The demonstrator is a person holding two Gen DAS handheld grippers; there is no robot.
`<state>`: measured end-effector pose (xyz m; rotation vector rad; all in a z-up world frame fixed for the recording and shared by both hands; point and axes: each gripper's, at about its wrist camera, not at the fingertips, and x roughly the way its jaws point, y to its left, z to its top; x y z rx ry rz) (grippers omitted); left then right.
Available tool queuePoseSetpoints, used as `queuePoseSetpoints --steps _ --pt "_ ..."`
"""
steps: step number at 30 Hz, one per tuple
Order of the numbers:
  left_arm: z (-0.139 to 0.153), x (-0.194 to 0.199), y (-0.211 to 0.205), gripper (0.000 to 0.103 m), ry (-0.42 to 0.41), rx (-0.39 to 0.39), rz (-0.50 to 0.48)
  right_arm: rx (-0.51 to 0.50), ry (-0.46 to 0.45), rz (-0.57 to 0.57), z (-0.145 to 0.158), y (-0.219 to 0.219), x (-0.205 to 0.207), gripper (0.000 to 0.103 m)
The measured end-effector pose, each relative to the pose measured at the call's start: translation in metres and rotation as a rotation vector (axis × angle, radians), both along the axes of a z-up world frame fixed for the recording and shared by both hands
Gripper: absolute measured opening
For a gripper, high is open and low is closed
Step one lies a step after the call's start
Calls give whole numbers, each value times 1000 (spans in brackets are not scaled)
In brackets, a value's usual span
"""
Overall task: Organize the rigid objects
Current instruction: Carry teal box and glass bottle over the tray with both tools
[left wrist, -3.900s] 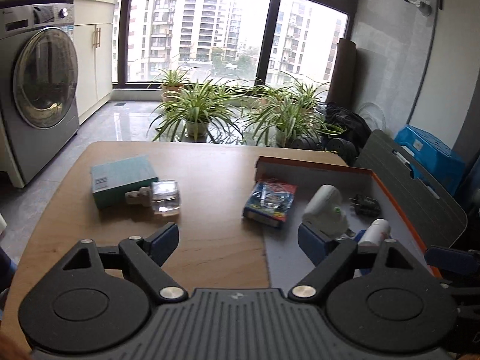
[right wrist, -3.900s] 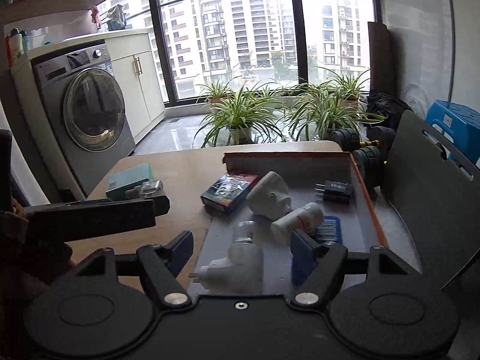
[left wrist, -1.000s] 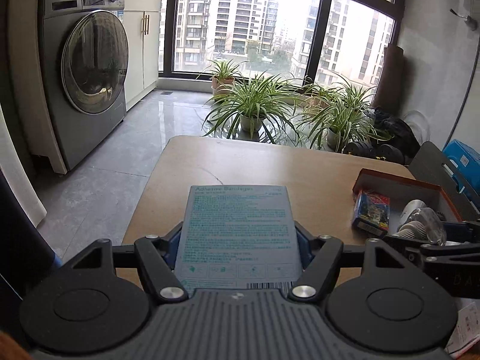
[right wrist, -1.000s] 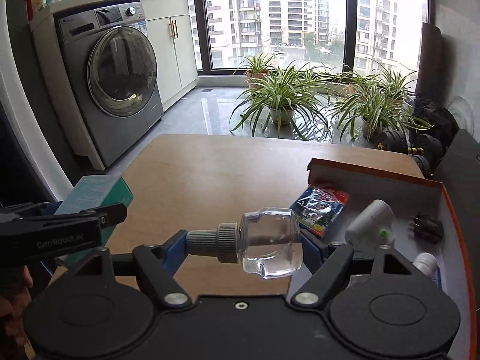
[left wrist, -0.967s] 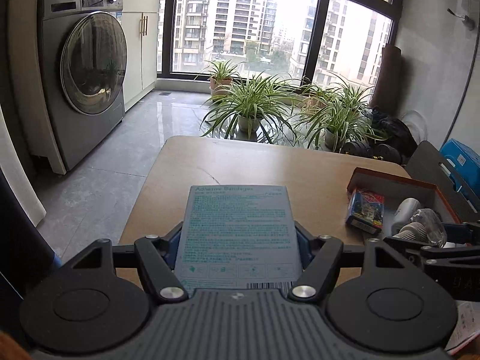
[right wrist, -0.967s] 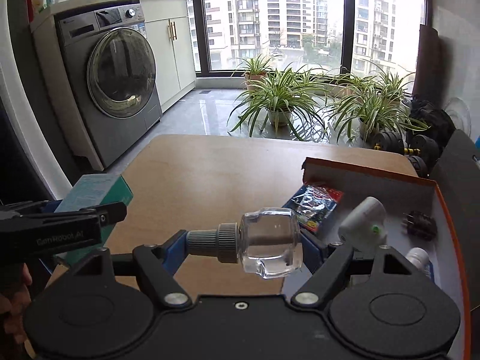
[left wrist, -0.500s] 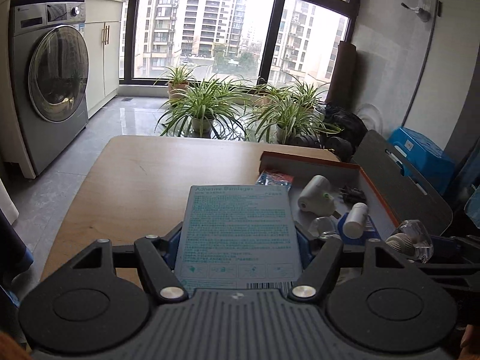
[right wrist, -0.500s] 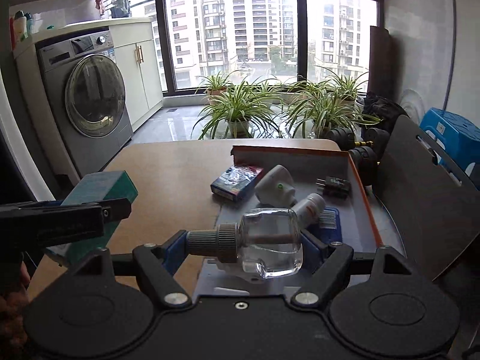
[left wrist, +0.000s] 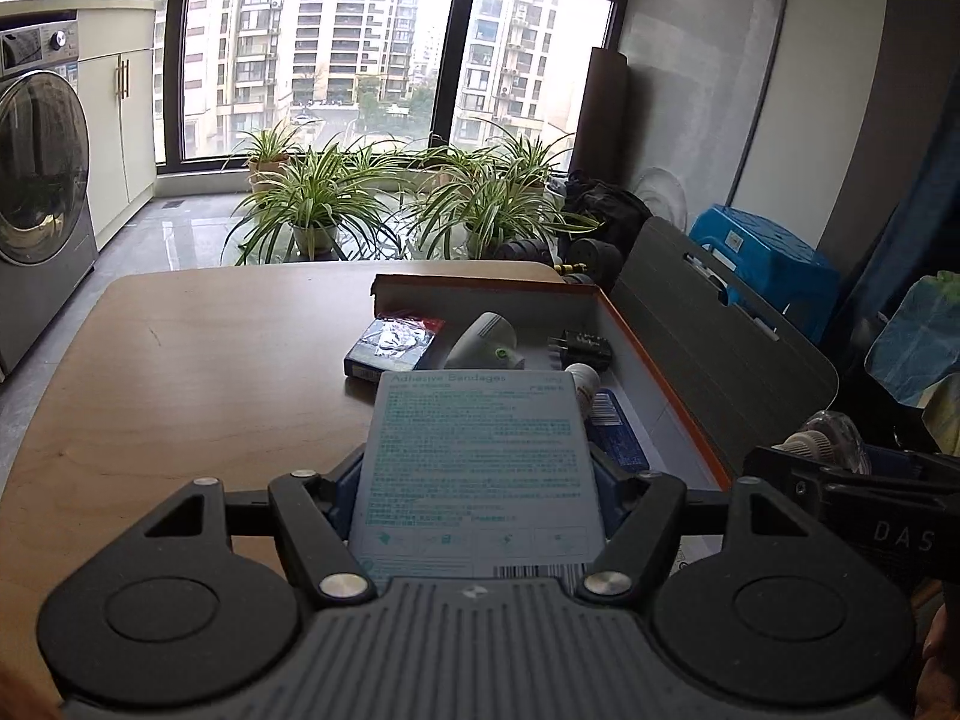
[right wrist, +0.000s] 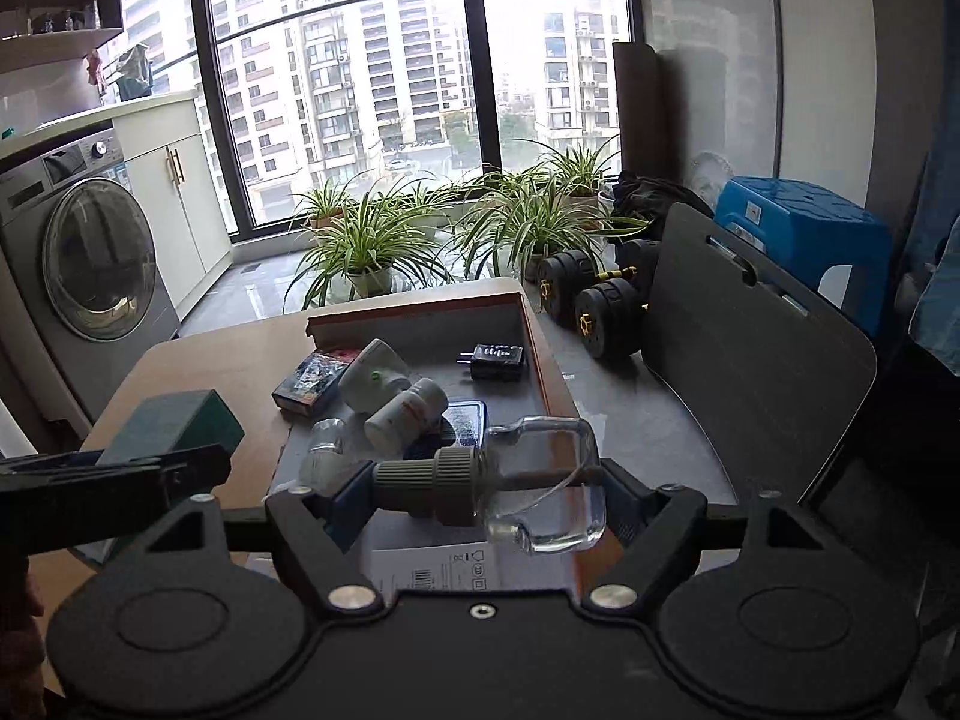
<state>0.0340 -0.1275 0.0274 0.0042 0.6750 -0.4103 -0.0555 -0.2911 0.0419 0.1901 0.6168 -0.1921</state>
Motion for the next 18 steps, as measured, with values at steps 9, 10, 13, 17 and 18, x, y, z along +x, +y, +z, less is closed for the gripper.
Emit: queuePoseSetpoints --steps 9,10,13,17,18 --pt "-7 1 -9 72 16 18 4 9 4 15 -5 -4 9 92" --pt "-8 0 -8 72 18 18 5 6 4 16 -4 -4 8 92" --pt "-9 1 -9 72 26 14 5 3 8 20 -6 -4 13 92" --pt "-11 2 -12 72 26 20 2 4 8 21 -6 -3 16 92" --pt "-11 2 -12 72 26 18 3 2 9 21 -6 -3 16 92"
